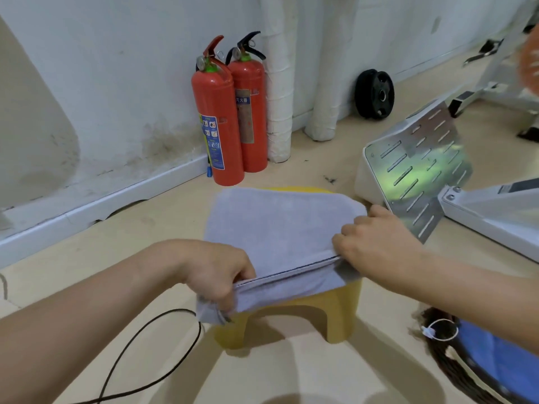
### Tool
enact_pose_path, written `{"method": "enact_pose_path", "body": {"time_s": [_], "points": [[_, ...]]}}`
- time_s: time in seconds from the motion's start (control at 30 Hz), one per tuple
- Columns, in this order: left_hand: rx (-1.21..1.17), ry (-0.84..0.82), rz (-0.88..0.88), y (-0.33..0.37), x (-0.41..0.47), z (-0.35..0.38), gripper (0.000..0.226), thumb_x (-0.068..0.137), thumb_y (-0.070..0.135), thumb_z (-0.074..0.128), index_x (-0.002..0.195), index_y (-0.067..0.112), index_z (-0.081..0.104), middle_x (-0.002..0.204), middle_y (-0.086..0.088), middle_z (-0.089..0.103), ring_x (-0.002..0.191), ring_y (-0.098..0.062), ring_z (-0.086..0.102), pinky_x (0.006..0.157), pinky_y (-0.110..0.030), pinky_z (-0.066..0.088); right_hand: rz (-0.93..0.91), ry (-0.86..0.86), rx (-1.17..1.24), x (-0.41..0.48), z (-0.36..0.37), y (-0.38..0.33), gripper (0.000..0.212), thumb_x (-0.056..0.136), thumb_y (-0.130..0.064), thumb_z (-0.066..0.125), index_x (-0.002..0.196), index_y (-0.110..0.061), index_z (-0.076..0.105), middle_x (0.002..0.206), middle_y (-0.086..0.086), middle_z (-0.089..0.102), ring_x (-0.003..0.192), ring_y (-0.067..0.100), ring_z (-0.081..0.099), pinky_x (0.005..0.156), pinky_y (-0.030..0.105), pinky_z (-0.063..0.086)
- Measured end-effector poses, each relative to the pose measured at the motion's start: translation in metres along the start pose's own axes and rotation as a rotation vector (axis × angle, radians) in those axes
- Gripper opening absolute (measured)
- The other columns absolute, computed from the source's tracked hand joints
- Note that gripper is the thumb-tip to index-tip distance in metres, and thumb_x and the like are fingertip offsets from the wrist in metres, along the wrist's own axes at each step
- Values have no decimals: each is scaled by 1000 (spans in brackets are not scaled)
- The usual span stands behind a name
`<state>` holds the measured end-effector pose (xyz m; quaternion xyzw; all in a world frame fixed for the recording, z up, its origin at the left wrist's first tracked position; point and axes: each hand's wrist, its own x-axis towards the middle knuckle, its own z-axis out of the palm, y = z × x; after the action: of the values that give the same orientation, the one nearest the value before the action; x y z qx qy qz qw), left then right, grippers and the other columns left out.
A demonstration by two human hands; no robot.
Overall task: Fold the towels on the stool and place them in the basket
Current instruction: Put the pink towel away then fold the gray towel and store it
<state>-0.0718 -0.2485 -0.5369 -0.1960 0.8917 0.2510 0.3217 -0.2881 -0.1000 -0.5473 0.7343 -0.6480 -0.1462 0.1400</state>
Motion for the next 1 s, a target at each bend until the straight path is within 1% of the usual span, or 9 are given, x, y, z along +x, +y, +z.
{"method": "enact_pose_path", "body": {"time_s": [0.1, 0.17, 0.33, 0.4, 0.5, 0.57, 0.67, 0.83, 1.0], "points": [[-52, -81, -21, 4, -2, -4, 18, 71, 10, 65, 68, 26, 58, 62, 12, 50, 56, -6, 46, 54, -22, 37, 54, -146, 94, -9, 1, 6, 37, 43, -8, 70, 53, -21, 37, 48, 0, 42, 47, 25, 56, 44, 24, 20], [-35, -84, -50, 3, -6, -10, 21, 72, 3, 60, 67, 23, 55, 60, 11, 45, 52, -4, 40, 51, -20, 32, 164, -229, 284, -13, -5, 13, 8, 64, -10, 58, 63, -15, 52, 62, 3, 57, 66, 25, 60, 49, 34, 41], [-56, 26, -130, -2, -26, -26, 17, 66, -3, 50, 71, 13, 54, 59, 7, 46, 56, -11, 43, 54, -24, 36, 388, -284, 1226, -17, -10, 36, 34, 72, 15, 33, 77, 10, 66, 72, 23, 69, 66, 24, 70, 72, 38, 60], [13, 326, -145, -3, -33, -37, 19, 62, -4, 49, 68, 13, 55, 56, 3, 51, 57, -15, 48, 54, -29, 42, 512, -140, 1501, -21, -8, 37, 33, 75, 22, 28, 78, 19, 61, 71, 32, 61, 64, 31, 67, 70, 37, 61], [268, 1148, 18, -5, -41, -49, 16, 56, 3, 46, 62, 15, 55, 54, 1, 49, 57, -24, 49, 52, -34, 43, 655, 56, 1737, -22, -8, 39, 33, 77, 24, 28, 85, 23, 60, 76, 32, 62, 67, 34, 65, 51, 23, 57], [225, 1367, 96, -5, -47, -53, 21, 53, 6, 43, 64, 12, 60, 54, -1, 50, 55, -24, 48, 49, -34, 40, 725, 138, 1891, -22, -11, 45, 29, 77, 25, 29, 91, 28, 54, 77, 29, 57, 72, 37, 60, 44, 19, 53], [-92, 1014, 144, -15, -55, -58, 21, 53, 7, 43, 60, 11, 63, 49, 1, 48, 50, -8, 43, 49, -28, 34, 691, 119, 2043, -27, -16, 54, 24, 76, 23, 38, 96, 30, 49, 87, 28, 52, 79, 37, 54, 49, 27, 58], [-280, 144, -13, -44, -65, -52, 17, 61, 5, 64, 59, 20, 72, 58, 5, 56, 57, -9, 49, 61, -25, 40, 401, -374, 2044, -50, -8, 64, 53, 39, -2, 88, 80, 21, 63, 72, 25, 61, 64, 26, 67, 60, 32, 59], [-597, 155, 124, -49, -57, -44, 20, 60, 24, 86, 76, 15, 77, 73, -2, 70, 69, -9, 64, 65, -18, 49, 492, -364, 2072, -46, 1, 54, 17, 68, 5, 67, 84, 2, 70, 78, 17, 63, 66, 21, 64, 59, 36, 59]]}}
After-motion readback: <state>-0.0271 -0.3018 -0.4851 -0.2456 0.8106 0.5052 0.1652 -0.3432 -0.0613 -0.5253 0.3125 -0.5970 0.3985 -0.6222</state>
